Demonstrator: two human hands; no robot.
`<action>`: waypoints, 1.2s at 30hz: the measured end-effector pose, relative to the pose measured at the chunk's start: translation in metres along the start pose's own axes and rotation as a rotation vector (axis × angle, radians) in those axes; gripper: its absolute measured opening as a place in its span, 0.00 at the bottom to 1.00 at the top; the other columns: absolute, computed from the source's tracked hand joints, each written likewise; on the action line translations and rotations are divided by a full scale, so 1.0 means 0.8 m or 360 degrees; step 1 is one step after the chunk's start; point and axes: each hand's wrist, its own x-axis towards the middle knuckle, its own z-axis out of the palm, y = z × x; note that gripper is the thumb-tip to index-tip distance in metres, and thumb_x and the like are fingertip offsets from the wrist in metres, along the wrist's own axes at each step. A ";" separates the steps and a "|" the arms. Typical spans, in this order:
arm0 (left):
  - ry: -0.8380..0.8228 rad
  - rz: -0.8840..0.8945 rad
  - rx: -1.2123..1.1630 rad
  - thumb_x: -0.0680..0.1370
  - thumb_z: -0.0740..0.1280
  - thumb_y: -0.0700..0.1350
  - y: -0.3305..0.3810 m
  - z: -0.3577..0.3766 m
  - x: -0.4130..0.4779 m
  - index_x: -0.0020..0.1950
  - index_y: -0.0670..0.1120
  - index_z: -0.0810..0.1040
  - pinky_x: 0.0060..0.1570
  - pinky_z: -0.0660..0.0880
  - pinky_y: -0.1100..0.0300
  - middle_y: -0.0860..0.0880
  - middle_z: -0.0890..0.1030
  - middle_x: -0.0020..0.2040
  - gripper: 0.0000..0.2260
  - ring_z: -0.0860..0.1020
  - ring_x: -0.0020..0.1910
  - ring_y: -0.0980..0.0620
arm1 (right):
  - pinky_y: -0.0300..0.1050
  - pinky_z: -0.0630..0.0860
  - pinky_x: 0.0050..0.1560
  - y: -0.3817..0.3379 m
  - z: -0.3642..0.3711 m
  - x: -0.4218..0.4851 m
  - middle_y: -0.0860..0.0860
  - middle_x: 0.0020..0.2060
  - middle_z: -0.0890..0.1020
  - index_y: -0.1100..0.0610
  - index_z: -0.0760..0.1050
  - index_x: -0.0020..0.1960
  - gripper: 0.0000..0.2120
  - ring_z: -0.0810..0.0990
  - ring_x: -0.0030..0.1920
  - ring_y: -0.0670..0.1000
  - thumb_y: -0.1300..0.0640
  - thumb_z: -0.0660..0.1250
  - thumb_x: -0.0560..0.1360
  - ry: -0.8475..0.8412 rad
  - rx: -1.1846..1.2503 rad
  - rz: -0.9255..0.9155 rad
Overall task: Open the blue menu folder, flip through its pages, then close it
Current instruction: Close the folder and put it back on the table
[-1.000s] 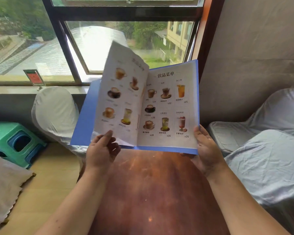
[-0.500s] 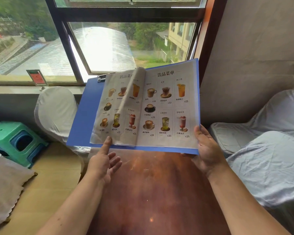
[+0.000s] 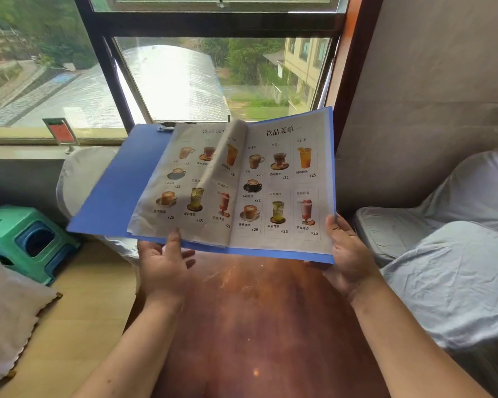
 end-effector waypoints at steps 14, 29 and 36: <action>-0.0960 0.0466 0.0305 0.54 0.67 0.83 0.050 0.030 -0.029 0.83 0.45 0.52 0.69 0.74 0.51 0.47 0.68 0.77 0.69 0.71 0.74 0.56 | 0.51 0.84 0.30 -0.003 0.017 0.006 0.53 0.52 0.89 0.45 0.84 0.66 0.13 0.88 0.42 0.57 0.46 0.67 0.84 -0.0100 -0.0142 -0.0037; -0.0692 0.0076 0.0176 0.74 0.72 0.56 0.017 0.038 -0.008 0.60 0.49 0.74 0.24 0.77 0.59 0.42 0.86 0.53 0.20 0.86 0.38 0.51 | 0.53 0.85 0.57 -0.016 0.009 0.003 0.58 0.70 0.84 0.52 0.78 0.75 0.28 0.83 0.69 0.60 0.36 0.65 0.84 -0.0280 -0.0213 -0.0038; -0.0672 0.0107 0.0169 0.75 0.72 0.56 0.012 0.037 -0.010 0.57 0.51 0.74 0.22 0.75 0.61 0.44 0.85 0.50 0.15 0.86 0.36 0.54 | 0.51 0.85 0.56 -0.008 0.004 0.010 0.59 0.65 0.87 0.57 0.84 0.67 0.15 0.86 0.65 0.61 0.55 0.65 0.85 -0.0157 -0.0151 -0.0102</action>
